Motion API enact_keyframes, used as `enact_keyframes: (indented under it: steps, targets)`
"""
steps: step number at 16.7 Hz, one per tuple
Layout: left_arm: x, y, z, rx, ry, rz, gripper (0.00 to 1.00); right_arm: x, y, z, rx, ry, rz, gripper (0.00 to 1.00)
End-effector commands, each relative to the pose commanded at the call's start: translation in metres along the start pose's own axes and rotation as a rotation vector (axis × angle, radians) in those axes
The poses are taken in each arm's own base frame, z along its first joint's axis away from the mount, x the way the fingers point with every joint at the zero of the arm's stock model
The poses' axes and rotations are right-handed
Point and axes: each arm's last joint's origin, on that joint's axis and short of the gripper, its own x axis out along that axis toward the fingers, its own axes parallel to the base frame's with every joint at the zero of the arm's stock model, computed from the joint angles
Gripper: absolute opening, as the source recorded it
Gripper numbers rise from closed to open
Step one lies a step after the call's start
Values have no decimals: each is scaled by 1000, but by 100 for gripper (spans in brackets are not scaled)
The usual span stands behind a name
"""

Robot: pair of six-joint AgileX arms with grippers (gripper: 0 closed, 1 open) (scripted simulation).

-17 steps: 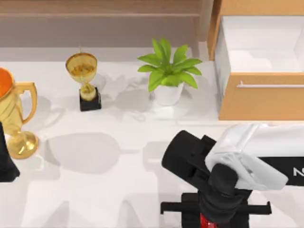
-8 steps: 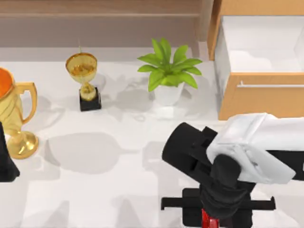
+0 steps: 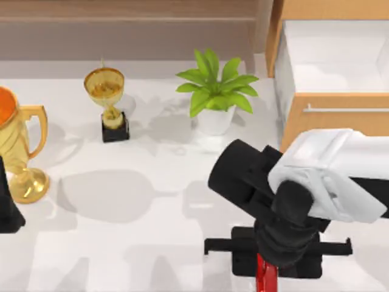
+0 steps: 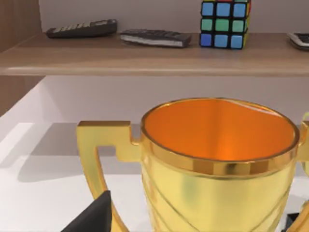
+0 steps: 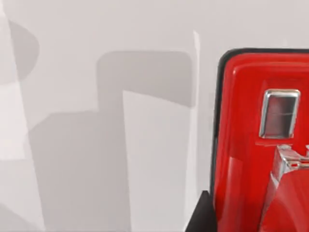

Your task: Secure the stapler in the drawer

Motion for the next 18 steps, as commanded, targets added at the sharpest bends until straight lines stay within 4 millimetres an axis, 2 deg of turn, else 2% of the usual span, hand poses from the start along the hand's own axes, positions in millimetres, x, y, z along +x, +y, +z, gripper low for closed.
enact_keyframes:
  steps: [3,6,9,11,13,15,18]
  targets:
    - [0,0,0,0,0,0,100,-33,-1,35,-5,-102,56,0]
    - [0,0,0,0,0,0,100,-80,-11,86,-1,-232,84,0]
    - [0,0,0,0,0,0,100,-121,-36,140,4,-332,50,0]
    - [0,0,0,0,0,0,100,-136,-58,175,6,-364,3,0]
    - [0,0,0,0,0,0,100,-140,-83,209,8,-371,-44,0]
    - [0,0,0,0,0,0,100,-134,-107,239,6,-352,-79,0]
    - [0,0,0,0,0,0,100,-96,-134,275,-14,-245,-94,0]
